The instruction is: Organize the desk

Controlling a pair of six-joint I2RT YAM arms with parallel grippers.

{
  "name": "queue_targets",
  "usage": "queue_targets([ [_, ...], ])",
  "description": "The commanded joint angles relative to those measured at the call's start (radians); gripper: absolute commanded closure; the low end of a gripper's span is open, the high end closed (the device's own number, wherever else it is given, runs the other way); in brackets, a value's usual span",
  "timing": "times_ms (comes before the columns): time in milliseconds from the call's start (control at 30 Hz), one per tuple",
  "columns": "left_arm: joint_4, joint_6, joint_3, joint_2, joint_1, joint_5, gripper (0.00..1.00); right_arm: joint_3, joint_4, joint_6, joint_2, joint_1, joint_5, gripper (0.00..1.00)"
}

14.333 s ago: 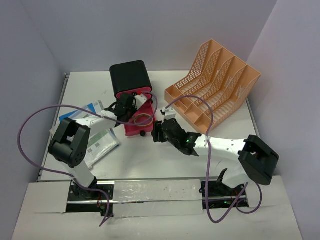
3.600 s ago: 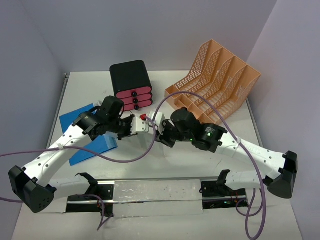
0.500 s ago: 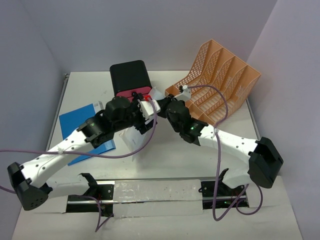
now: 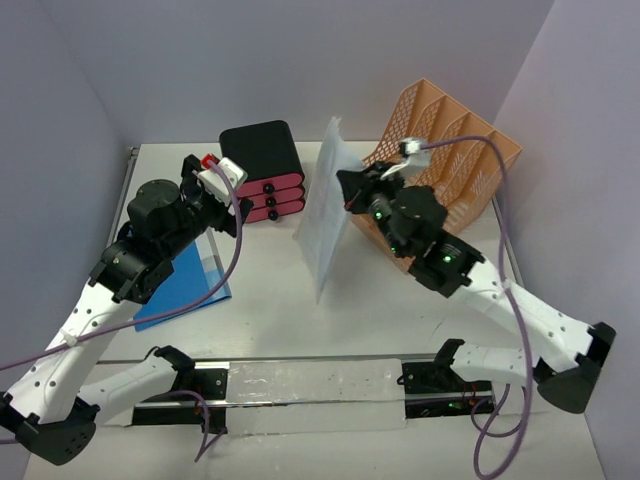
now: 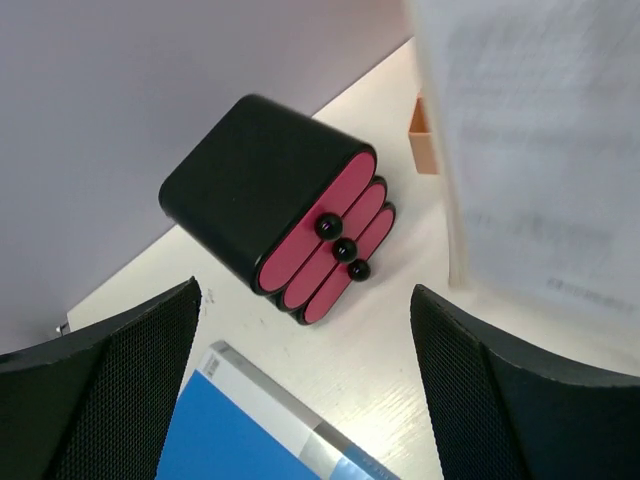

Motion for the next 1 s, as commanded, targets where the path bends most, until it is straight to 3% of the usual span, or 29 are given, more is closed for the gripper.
queue_targets([
  [0,0.024,-0.028,-0.027,0.009,0.025,0.029,0.09,0.117,-0.027,-0.102,-0.103,-0.007,0.169,1.0],
  [133,0.033,-0.038,-0.027,0.028,0.033,0.039,0.09,0.185,0.003,-0.23,-0.123,-0.018,0.343,1.0],
  [300,0.042,-0.043,-0.031,0.042,0.041,0.039,0.09,0.28,0.201,-0.479,-0.055,-0.069,0.501,1.0],
  [400,0.062,-0.043,-0.049,0.047,0.045,0.039,0.09,0.347,0.34,-0.667,0.041,-0.105,0.51,1.0],
  [633,0.083,-0.032,-0.078,0.059,0.057,0.039,0.09,0.469,0.533,-0.885,0.213,-0.19,0.529,1.0],
  [967,0.116,-0.019,-0.114,0.096,0.074,0.039,0.1,0.561,0.667,-0.984,0.407,-0.305,0.48,1.0],
])
